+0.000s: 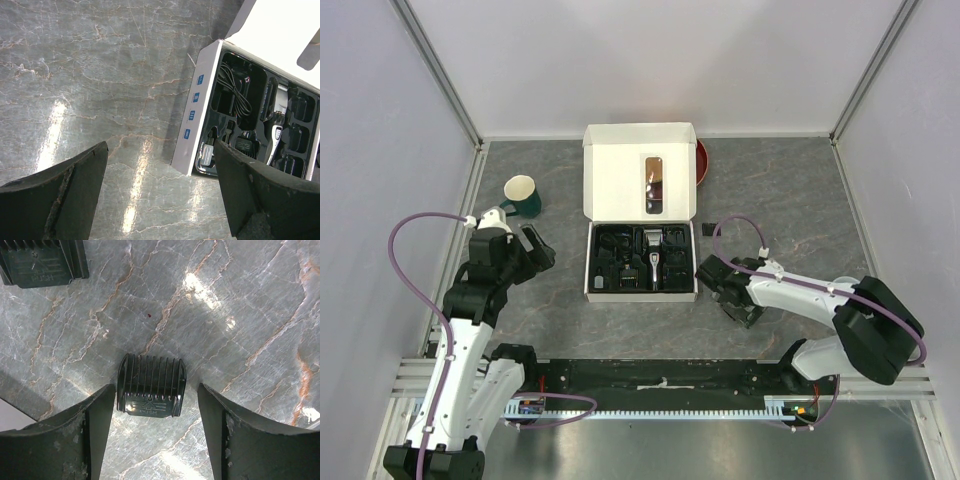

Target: Sort the hair-cutting tools

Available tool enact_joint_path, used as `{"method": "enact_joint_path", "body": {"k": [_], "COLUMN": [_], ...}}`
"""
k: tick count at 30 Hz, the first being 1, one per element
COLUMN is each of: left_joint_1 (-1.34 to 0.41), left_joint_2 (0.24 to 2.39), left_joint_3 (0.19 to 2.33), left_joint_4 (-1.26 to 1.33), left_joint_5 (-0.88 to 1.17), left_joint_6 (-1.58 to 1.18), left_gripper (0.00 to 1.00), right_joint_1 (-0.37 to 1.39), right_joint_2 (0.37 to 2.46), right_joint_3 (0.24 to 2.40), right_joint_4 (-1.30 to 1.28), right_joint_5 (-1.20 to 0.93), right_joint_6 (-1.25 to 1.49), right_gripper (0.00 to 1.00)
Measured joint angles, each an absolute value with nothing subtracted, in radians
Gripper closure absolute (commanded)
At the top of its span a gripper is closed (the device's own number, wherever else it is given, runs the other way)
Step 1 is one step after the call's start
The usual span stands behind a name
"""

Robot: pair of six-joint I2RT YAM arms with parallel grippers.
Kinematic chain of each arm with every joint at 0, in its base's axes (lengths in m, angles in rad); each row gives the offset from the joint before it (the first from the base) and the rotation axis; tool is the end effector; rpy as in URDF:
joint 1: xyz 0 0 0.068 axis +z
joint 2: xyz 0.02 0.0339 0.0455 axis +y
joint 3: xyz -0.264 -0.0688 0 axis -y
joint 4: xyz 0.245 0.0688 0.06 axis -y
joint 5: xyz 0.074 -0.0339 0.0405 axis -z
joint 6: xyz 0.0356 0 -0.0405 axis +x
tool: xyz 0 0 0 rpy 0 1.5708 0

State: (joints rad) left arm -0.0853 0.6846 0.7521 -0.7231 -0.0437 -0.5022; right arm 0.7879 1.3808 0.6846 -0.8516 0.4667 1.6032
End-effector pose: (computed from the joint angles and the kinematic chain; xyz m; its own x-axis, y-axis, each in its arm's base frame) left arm 0.1423 -0.0106 0.2900 -0.5568 -0.4350 -0.7076 -0.2480 0.9001 -0.3582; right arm 0.1517 0.1298 0.1559 -0.6026 0.6599 -0.4488 0.7251 0.6877 0.0376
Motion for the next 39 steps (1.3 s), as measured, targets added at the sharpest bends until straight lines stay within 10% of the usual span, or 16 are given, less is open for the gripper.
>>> {"method": "enact_joint_path", "body": {"k": [6,17,32,39], "left_joint_1": [-0.085,-0.085,-0.125,-0.477], "left_joint_2": [0.687,0.686,0.641,0.714], "left_joint_3": [0.752,0.752,0.586,0.517], "left_joint_4": [-0.723,-0.722,-0.289,-0.039], "left_joint_5": [-0.044,-0.033,0.517,0.477], "left_joint_6": [-0.502,-0.497,-0.608,-0.676], "left_gripper": [0.08,0.07,0.13,0.13], "right_joint_1": [0.785,0.778,0.768,0.768], "right_joint_2": [1.394,1.407,1.166,1.113], "right_joint_3": [0.693,0.701,0.701,0.768], "right_joint_4": [-0.856,-0.848,-0.762,-0.688], "right_joint_5": [0.472,0.490,0.495,0.493], "right_joint_6": [1.610,1.615,1.591,1.552], "right_gripper": [0.27,0.74,0.79,0.80]}}
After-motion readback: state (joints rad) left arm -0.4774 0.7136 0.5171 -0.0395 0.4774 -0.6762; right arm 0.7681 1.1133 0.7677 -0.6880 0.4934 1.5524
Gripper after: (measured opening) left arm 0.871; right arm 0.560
